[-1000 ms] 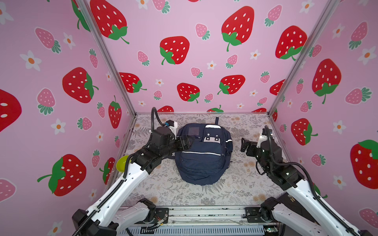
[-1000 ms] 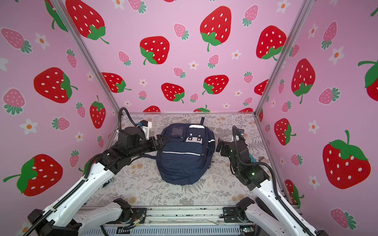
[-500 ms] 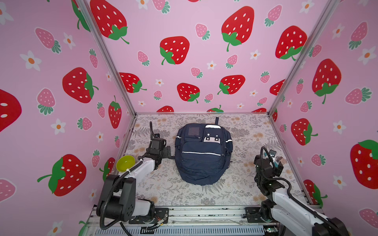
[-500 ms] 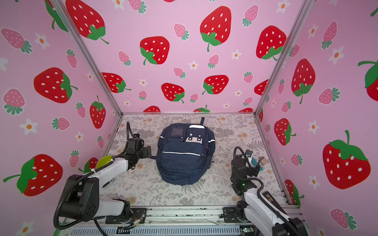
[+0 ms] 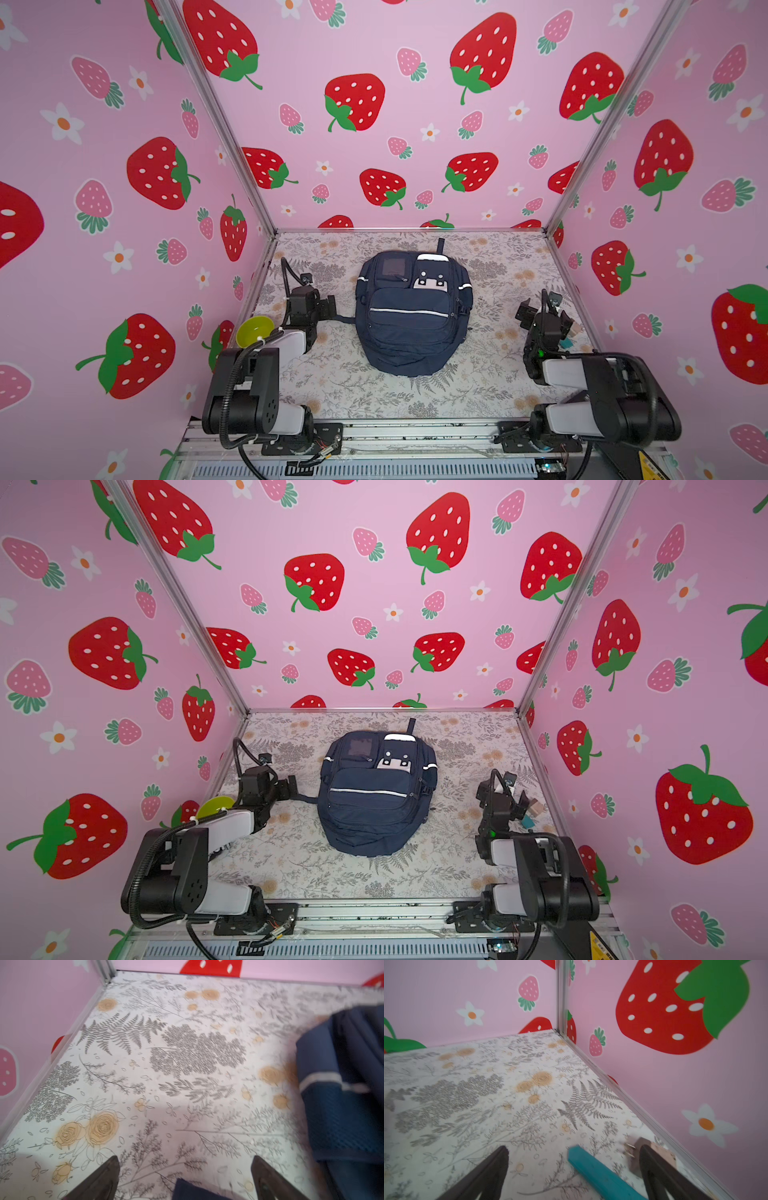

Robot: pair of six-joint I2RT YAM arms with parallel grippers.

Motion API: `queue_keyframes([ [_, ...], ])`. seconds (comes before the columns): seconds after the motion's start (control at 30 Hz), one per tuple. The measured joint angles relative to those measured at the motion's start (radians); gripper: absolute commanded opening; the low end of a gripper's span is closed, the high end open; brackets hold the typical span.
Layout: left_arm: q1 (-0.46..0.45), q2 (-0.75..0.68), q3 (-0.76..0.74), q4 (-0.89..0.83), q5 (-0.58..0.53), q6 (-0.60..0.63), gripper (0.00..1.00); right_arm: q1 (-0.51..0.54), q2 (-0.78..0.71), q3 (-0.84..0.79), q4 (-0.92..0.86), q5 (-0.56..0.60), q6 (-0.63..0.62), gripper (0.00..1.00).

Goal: Pack the student bag

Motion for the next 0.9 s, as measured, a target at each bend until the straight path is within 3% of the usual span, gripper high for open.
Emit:
queue_keyframes([
  [0.13, -0.024, 0.093, -0.032, 0.139, 0.027, 0.011, 0.99, -0.007, 0.121, 0.056, 0.038, -0.183, -0.059, 1.0],
  [0.27, -0.045, 0.108, -0.039, 0.169, 0.043, 0.012, 0.99, -0.007, 0.122, 0.075, 0.07, -0.261, -0.083, 1.0],
  [0.9, -0.048, 0.108, -0.039, 0.222, 0.04, 0.017, 0.99, 0.002, 0.122, 0.076, 0.089, -0.294, -0.111, 1.0],
])
